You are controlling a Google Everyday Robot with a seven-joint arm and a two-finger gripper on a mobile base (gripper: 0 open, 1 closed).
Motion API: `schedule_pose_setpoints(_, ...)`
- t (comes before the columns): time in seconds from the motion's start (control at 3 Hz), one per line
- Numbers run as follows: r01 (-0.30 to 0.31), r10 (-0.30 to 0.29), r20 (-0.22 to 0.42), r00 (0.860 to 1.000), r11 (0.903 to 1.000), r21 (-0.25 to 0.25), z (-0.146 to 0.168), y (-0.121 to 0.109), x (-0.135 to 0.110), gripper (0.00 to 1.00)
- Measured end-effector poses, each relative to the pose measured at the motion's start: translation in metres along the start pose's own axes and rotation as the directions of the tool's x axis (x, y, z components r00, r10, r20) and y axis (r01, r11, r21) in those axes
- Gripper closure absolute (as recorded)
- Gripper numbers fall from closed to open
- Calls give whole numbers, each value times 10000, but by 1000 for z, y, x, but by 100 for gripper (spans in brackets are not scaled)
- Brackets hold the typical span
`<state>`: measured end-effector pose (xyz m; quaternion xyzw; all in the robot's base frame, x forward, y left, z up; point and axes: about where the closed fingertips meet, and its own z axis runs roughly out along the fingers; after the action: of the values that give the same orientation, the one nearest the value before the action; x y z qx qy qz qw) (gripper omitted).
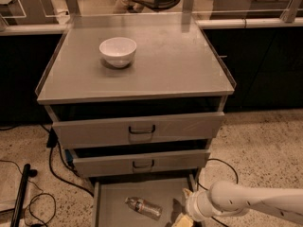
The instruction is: Pick water bottle from bottom drawer and place on counter
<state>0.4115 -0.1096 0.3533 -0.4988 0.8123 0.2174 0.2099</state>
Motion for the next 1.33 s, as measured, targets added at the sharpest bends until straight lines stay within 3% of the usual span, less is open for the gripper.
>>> schedule_pose_setpoints(0.33, 893, -879, 736, 9934, 9959, -167, 17, -10, 4, 0)
schedule_pose_setpoints(0.67, 1320, -1315, 1152, 9846, 9912, 31, 19, -19, 1, 0)
schedule_pose_setpoints(1.0, 1527, -1566, 1552, 9754, 9876, 367, 17, -27, -8, 0)
schedule_pose_setpoints(1.33, 1527, -1566, 1552, 9754, 9876, 367, 17, -27, -8, 0)
